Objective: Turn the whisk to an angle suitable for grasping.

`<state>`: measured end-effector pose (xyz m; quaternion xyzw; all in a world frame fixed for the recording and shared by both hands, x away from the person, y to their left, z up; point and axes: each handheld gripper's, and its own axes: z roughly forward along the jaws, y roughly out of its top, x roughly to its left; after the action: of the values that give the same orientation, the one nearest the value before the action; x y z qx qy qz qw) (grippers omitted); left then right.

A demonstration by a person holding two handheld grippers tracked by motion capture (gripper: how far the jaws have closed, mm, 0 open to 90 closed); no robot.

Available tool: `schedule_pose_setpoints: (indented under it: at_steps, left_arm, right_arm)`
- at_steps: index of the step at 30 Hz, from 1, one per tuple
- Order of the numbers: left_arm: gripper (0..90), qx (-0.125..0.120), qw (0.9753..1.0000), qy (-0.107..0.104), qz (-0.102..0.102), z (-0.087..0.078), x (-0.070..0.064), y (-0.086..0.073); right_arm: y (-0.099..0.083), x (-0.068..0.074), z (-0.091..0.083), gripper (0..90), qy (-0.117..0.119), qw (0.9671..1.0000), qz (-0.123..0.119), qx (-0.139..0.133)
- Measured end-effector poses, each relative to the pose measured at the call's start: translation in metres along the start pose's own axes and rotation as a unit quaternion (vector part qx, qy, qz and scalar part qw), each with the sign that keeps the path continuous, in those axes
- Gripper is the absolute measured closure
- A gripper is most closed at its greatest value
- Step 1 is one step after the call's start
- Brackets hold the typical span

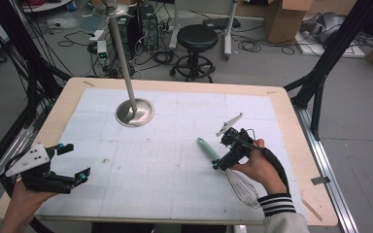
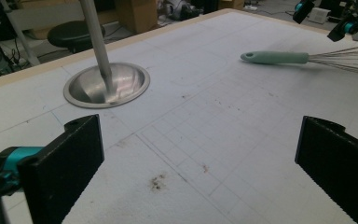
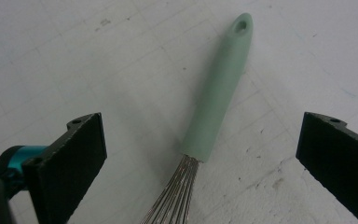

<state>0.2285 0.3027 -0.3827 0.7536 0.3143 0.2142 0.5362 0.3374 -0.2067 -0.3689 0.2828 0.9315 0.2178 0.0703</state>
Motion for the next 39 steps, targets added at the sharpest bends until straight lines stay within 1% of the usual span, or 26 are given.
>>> schedule_pose_setpoints:
  at_steps: [2,4,11,16,19,20,21,25,26,27,29,30,31,33,35,36,38,39]
  left_arm:
    - [1.7,0.0,1.0,-0.001,0.0,0.0,0.0,0.0]
    - [1.7,0.0,1.0,-0.002,0.001,0.001,-0.001,0.0]
    - [1.7,-0.001,1.0,-0.002,-0.001,0.001,0.0,0.0]
    - [1.7,0.0,1.0,-0.001,-0.001,0.0,0.0,0.0]
    - [1.7,0.0,1.0,-0.003,0.001,0.0,0.0,0.0]
    - [1.7,-0.001,1.0,-0.003,-0.001,0.001,0.0,0.0]
    - [1.7,-0.001,1.0,-0.003,-0.001,0.001,0.0,0.0]
    - [1.7,0.0,1.0,-0.003,0.0,0.001,0.0,0.0]
    - [1.7,0.0,1.0,-0.004,0.0,0.001,0.0,0.0]
    - [1.7,0.001,1.0,-0.004,0.0,0.001,0.0,0.0]
    - [1.7,0.001,1.0,-0.003,0.0,0.001,0.0,-0.001]
    - [1.7,0.001,1.0,-0.003,0.0,0.001,0.0,-0.001]
    - [1.7,0.001,1.0,-0.003,0.0,0.001,0.0,0.0]
    - [1.7,0.001,1.0,-0.004,0.001,0.001,0.0,0.0]
    - [1.7,0.001,1.0,-0.003,0.0,0.002,0.0,0.0]
    - [1.7,0.002,1.0,-0.004,0.0,0.002,0.0,0.0]
    - [1.7,0.003,1.0,-0.005,0.001,0.002,0.0,0.0]
    - [1.7,0.003,1.0,-0.005,0.002,0.002,0.0,0.0]
  right_arm:
    - [0.001,0.001,0.004,0.2,-0.005,0.9999,0.003,0.012]
    - [0.002,0.0,0.008,0.2,-0.008,0.9998,0.0,0.019]
    - [0.004,0.0,0.018,0.2,-0.003,0.9997,0.009,0.024]
    - [0.004,-0.001,0.025,0.3,-0.006,0.9995,0.015,0.029]
    - [0.003,-0.003,0.03,0.3,-0.008,0.9988,0.029,0.038]
    - [0.003,-0.004,0.032,0.3,-0.005,0.9986,0.032,0.042]
    - [0.003,-0.004,0.033,0.3,-0.008,0.9985,0.03,0.046]
    - [0.003,-0.003,0.04,0.3,-0.007,0.9974,0.035,0.063]
    - [0.003,-0.003,0.041,1.0,-0.007,0.9971,0.038,0.065]
    - [0.003,-0.003,0.042,5.4,-0.01,0.997,0.04,0.065]
    - [0.003,-0.004,0.045,5.8,-0.016,0.9961,0.052,0.07]
    - [0.003,-0.004,0.045,5.8,-0.016,0.9961,0.052,0.07]
    - [0.003,-0.004,0.046,5.8,-0.015,0.9955,0.055,0.076]
    - [0.003,-0.004,0.047,7.2,-0.014,0.9953,0.058,0.076]
    - [0.004,-0.005,0.047,17.7,-0.017,0.9951,0.061,0.077]
    - [0.004,-0.005,0.048,17.7,-0.022,0.9944,0.064,0.081]
    - [0.003,-0.005,0.049,18.5,-0.019,0.9941,0.067,0.083]
    - [0.003,-0.005,0.049,19.5,-0.022,0.9938,0.064,0.088]
